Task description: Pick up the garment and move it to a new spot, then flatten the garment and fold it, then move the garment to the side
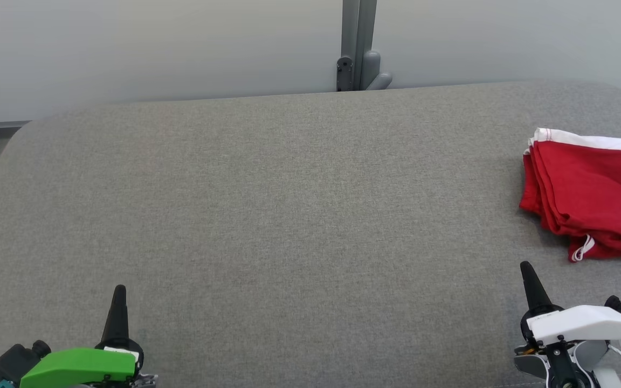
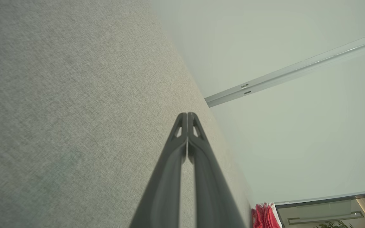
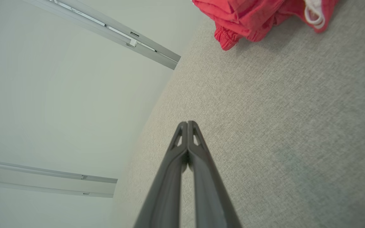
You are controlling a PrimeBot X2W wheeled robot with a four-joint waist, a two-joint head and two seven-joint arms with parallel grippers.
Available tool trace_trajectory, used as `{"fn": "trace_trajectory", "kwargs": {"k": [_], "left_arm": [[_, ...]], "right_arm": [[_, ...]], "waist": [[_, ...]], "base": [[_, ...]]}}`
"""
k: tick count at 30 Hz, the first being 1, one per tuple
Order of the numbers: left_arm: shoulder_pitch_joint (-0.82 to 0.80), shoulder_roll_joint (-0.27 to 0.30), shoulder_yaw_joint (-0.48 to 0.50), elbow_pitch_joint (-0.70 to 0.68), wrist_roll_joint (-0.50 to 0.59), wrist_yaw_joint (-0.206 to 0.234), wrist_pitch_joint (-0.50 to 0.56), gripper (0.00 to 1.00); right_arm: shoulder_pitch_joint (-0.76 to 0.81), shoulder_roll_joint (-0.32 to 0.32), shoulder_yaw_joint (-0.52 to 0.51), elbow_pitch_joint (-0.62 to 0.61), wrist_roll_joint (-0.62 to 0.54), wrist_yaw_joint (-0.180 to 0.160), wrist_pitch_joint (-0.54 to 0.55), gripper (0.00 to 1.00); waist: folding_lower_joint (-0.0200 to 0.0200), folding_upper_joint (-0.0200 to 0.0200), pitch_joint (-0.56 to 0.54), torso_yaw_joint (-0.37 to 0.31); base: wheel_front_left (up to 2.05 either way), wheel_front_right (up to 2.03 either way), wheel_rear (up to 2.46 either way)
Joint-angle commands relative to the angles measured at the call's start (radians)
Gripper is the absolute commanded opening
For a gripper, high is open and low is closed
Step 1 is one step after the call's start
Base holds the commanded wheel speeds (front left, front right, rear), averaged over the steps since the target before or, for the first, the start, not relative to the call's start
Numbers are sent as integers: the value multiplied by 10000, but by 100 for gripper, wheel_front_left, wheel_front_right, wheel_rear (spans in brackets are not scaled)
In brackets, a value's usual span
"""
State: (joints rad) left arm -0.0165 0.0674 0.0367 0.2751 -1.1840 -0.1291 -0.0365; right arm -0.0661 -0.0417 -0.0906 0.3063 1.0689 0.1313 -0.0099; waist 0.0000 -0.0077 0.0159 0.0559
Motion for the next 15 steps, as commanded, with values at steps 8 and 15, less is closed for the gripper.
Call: {"fn": "trace_trajectory", "kwargs": {"k": [8,15], "left_arm": [[-372,84,137,-167,-1023,-16,281,0],[-464,81,190,-199,-1532,-18,436,0]], "right_arm": [[-231,-77,-72,-239,1224,-2,266,0],[-257,-81,-93,-309,1845,-2,414,0]], "waist": [[0,46,-22,-93],[0,50,-35,-150]], "base": [[0,0,0],[0,0,0]]}}
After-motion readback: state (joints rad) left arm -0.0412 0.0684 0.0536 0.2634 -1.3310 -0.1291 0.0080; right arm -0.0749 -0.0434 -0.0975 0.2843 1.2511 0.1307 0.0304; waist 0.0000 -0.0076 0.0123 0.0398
